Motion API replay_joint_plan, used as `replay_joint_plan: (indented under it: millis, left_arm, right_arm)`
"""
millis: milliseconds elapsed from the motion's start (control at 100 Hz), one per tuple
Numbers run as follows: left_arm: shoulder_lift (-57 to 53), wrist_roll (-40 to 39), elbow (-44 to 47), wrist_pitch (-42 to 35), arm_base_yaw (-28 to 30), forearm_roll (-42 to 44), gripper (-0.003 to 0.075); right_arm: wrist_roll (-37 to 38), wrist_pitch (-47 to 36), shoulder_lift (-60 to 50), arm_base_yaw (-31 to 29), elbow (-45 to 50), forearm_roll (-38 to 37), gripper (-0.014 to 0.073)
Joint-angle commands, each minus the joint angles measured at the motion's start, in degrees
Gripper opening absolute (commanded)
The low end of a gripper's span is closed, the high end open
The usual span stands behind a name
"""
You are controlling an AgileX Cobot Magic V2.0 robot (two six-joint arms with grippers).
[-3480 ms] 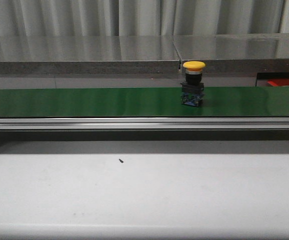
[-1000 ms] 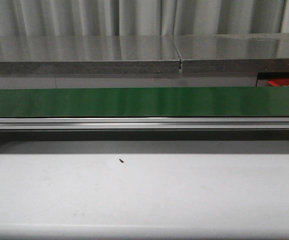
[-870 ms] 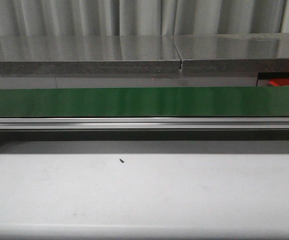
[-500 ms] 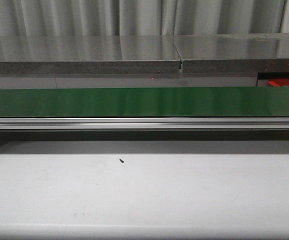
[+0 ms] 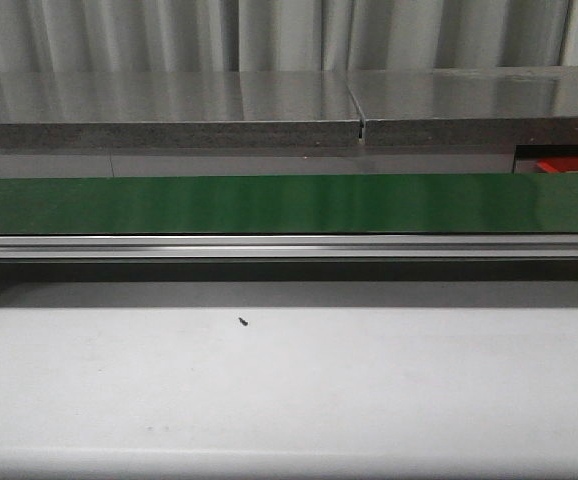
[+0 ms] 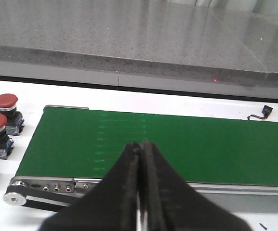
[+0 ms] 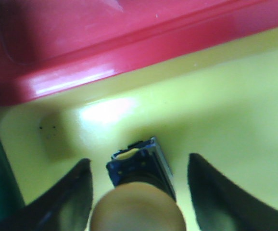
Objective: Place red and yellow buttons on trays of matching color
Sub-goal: 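Lower the yellow button into the yellow tray and open the right gripper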
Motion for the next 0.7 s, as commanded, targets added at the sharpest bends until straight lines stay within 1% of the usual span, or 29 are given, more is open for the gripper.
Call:
replay_joint_plan:
  millis: [0, 170, 300, 500, 690]
  left_arm:
    - [-0.1, -0.3, -1.5, -4.4, -0.4, -0.7, -0.0019]
    - [-0.1, -0.3, -1.5, -4.4, -0.4, -0.7, -0.0019]
    - [-0.1, -0.3, -1.5, -4.4, -0.4, -0.7, -0.0019]
    - [-0.1, -0.3, -1.5, -4.4, -0.4, -0.7, -0.0019]
    - [-0.1, -0.3, -1.5, -4.4, -0.4, -0.7, -0.0019]
  right_arm:
    - [-0.2, -0.7, -4.8, -0.1, -1.5, 0.6, 0.0517]
    - [-0.3, -1.7, -9.2, -0.1, -1.5, 1.5, 0.0523]
    - [-3.3, -2.5, -14.8, 1.2, -1.5, 3.7, 0.0523]
    - [-8.0, -4.3, -24.6, 6.9, -0.2, 5.3, 0.0523]
    - [-10.9, -9.7, -36.4, 13.0, 7.8, 5.3, 0.0523]
